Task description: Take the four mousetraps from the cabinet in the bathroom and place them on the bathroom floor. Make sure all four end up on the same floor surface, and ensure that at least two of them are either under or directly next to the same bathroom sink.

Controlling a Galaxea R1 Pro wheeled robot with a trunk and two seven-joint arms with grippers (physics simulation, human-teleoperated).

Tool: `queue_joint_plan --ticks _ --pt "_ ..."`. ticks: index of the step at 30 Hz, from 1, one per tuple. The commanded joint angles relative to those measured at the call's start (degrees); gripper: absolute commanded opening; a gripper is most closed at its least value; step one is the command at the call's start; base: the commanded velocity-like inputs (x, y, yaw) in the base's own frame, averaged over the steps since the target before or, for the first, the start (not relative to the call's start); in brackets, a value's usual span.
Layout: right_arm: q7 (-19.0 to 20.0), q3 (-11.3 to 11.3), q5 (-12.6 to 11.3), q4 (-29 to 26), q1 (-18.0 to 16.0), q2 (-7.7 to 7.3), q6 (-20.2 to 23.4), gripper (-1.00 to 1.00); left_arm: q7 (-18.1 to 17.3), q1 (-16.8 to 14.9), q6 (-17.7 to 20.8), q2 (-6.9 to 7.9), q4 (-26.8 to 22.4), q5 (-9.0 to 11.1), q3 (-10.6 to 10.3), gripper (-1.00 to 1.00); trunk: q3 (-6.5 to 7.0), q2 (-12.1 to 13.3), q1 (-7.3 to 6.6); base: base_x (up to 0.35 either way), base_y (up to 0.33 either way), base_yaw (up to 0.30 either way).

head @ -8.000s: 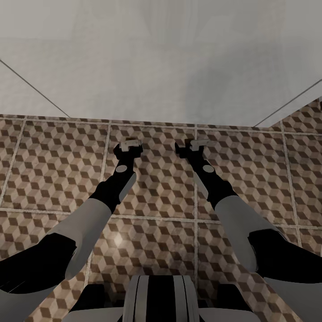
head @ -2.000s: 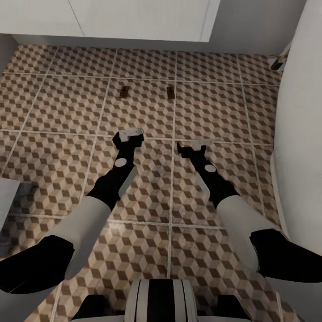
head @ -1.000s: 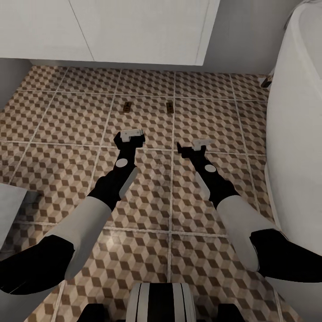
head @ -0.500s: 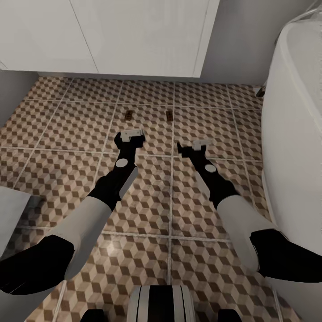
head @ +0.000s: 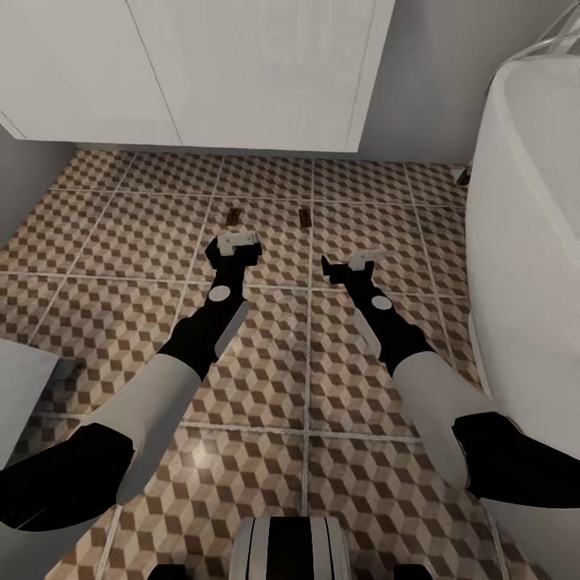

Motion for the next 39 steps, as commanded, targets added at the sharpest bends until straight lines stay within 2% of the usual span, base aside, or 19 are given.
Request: queue_joint_plan --ticks 1,12,23,39 --pt "0.1 0.0 -0.1 0.1 0.0 -0.03 -0.2 1.00 0.4 0.0 -0.3 0.05 0.0 0.6 -0.4 1.00 0.05 0.0 -0.01 0.000 0.000 0.000" --pt "0.1 0.0 -0.1 0.0 0.0 -0.10 -0.2 1.00 0.4 0.0 -0.4 0.05 0.1 0.6 -2.0 1.00 1.02 0.0 -0.01 0.000 0.000 0.000" --pt "0.1 0.0 -0.1 0.0 0.0 -0.11 -0.2 1.00 0.4 0.0 -0.4 0.05 0.0 0.6 -2.3 1.00 1.91 0.0 -0.01 0.000 0.000 0.000" --pt "0.1 0.0 -0.1 0.0 0.0 -0.15 -0.2 1.00 0.4 0.0 -0.4 0.05 0.1 0.6 -2.3 1.00 2.08 0.0 -0.01 0.000 0.000 0.000"
